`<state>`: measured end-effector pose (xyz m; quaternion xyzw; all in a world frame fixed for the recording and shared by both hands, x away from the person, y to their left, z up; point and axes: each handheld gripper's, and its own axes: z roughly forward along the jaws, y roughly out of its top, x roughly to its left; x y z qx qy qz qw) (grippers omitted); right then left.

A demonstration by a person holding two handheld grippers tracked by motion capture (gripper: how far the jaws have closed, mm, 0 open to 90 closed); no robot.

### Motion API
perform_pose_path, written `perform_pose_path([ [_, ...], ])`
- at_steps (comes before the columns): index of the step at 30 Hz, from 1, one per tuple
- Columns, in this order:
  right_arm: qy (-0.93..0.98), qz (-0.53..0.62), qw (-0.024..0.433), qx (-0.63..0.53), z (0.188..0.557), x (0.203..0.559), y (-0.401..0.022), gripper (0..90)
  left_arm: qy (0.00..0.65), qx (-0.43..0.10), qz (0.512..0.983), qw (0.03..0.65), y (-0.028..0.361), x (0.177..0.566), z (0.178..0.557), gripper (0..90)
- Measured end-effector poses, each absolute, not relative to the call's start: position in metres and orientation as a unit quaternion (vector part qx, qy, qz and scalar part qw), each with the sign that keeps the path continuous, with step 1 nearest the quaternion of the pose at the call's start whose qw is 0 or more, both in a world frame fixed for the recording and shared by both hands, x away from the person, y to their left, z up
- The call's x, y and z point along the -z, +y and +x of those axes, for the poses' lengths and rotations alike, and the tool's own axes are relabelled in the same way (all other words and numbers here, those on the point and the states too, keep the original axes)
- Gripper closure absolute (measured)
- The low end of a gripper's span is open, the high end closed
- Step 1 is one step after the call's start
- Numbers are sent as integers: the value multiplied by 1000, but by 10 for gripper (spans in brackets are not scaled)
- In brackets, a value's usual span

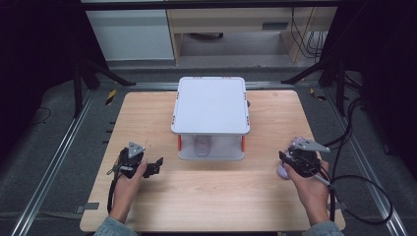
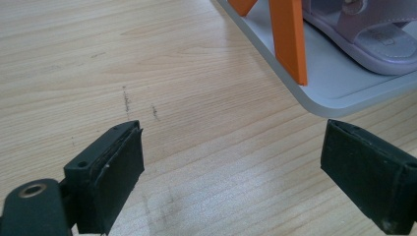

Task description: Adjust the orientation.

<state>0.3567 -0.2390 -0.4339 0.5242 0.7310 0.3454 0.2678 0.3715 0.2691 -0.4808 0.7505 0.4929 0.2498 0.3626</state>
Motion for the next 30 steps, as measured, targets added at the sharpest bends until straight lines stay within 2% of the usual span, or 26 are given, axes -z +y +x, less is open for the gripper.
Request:
perform_pose_path([
  [1,731,535,261,-334,358,442,-238,535,492,-249,752,362,269,481,372,84],
  [7,731,554,249,-312,368,460,-236,465,488,-244,756,361,268,482,372,95],
  [13,718,582,246,-292,389,469,-235,434,485,-245,757,361,267,482,373,95],
  [16,718,585,244,-288,398,470,-233,512,484,-246,758,362,266,481,373,98],
  [19,723,582,242,-283,403,469,-232,640,483,-246,758,362,266,481,373,98],
  [21,725,579,243,-283,402,469,-232,663,483,-245,759,362,266,481,373,98],
  [25,742,550,233,-305,393,469,-232,820,481,-244,761,361,265,482,373,102],
  [30,768,513,232,-305,383,469,-228,841,480,-244,762,359,264,482,373,102],
])
